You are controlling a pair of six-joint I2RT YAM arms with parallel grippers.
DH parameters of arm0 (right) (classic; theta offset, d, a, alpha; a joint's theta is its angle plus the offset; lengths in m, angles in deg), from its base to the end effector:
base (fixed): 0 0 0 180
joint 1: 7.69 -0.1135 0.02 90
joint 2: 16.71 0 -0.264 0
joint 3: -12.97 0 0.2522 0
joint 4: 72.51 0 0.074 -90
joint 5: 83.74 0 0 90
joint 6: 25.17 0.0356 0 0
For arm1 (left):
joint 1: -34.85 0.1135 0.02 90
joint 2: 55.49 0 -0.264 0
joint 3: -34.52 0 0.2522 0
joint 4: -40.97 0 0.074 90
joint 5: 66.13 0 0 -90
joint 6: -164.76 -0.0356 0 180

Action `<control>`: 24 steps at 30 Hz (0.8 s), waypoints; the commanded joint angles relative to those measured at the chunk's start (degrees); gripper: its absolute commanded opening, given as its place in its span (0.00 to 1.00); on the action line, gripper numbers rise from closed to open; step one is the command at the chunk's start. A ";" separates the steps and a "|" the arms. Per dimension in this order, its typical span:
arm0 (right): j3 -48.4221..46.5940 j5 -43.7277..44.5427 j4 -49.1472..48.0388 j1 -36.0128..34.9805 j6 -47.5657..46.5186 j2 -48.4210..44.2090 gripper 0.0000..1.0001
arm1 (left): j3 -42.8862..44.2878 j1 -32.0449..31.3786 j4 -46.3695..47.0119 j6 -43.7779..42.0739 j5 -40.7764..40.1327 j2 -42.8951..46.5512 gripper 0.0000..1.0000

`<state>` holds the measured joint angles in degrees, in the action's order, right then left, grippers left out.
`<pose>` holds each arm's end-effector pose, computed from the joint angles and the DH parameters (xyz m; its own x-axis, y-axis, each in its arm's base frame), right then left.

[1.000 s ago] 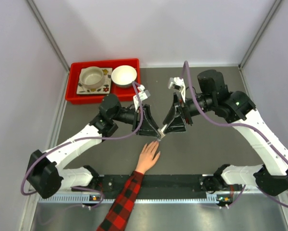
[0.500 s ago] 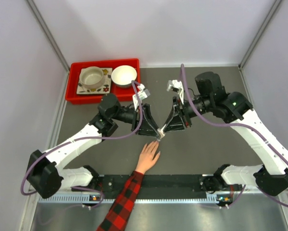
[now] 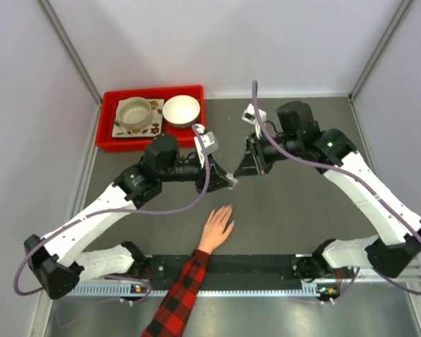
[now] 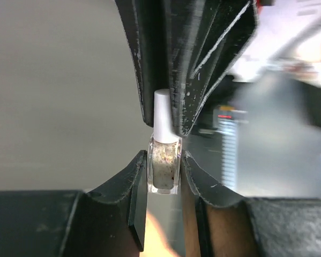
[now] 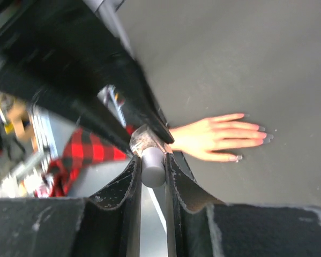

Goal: Paint the nails

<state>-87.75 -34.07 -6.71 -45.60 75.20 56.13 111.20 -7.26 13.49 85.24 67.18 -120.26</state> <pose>0.1790 0.1686 0.4215 -0.6338 -0.3196 -0.7044 -0.7697 0.3510 0.5332 0.1694 -0.1861 0.3775 -0.3737 0.1594 -0.9137 0.9256 0.1279 -0.3563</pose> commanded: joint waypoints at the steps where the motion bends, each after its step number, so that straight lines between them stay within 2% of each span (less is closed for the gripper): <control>1: 1.35 7.81 -6.14 -1.29 15.98 3.18 0.00 | -2.96 -1.05 8.95 -14.17 -30.56 5.08 0.00; 5: -0.31 10.45 -7.38 -1.29 22.48 4.41 0.00 | -5.26 -1.75 13.28 -16.54 -30.30 5.62 0.00; 9: -1.81 10.55 -9.75 -1.29 27.94 5.21 0.00 | -8.77 -3.68 20.03 -18.13 -33.64 6.85 0.00; 10: -1.90 10.11 -10.36 -1.20 28.47 5.12 0.18 | -8.17 -3.68 18.74 -17.43 -33.55 5.81 0.00; 12: -2.60 10.36 -10.11 -1.20 26.64 4.42 0.38 | -5.80 -3.60 15.14 -13.41 -31.63 4.40 0.00; 13: -2.86 11.15 -9.15 -1.11 24.72 3.55 0.53 | -4.13 -3.60 13.73 -11.73 -29.27 3.52 0.00; 15: -3.13 9.85 -7.22 -0.41 17.26 2.31 0.64 | -3.33 -3.33 11.53 -6.91 -24.61 3.25 0.00; 17: -2.69 9.75 -5.37 0.12 8.76 -0.49 0.79 | -3.24 -2.28 11.34 -3.38 -15.92 3.34 0.00; 19: -0.76 9.32 -4.66 0.56 4.68 -2.60 0.89 | -3.24 -0.10 11.34 2.07 -9.42 3.08 0.00; 20: -0.32 8.27 -4.57 0.91 1.61 -4.18 0.89 | -3.50 0.62 11.86 3.74 -3.55 2.99 0.00; 22: 0.12 3.79 -3.44 1.00 -1.13 -5.16 0.89 | -4.29 2.81 13.27 9.10 2.54 3.16 0.00; 24: -0.84 -0.51 -1.77 1.00 -4.56 -5.16 0.86 | -5.78 4.57 20.29 15.58 10.72 3.34 0.00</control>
<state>-87.66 -25.99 -11.13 -45.01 81.25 53.62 104.99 -5.75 22.61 87.06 59.33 -117.27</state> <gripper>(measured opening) 0.881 0.307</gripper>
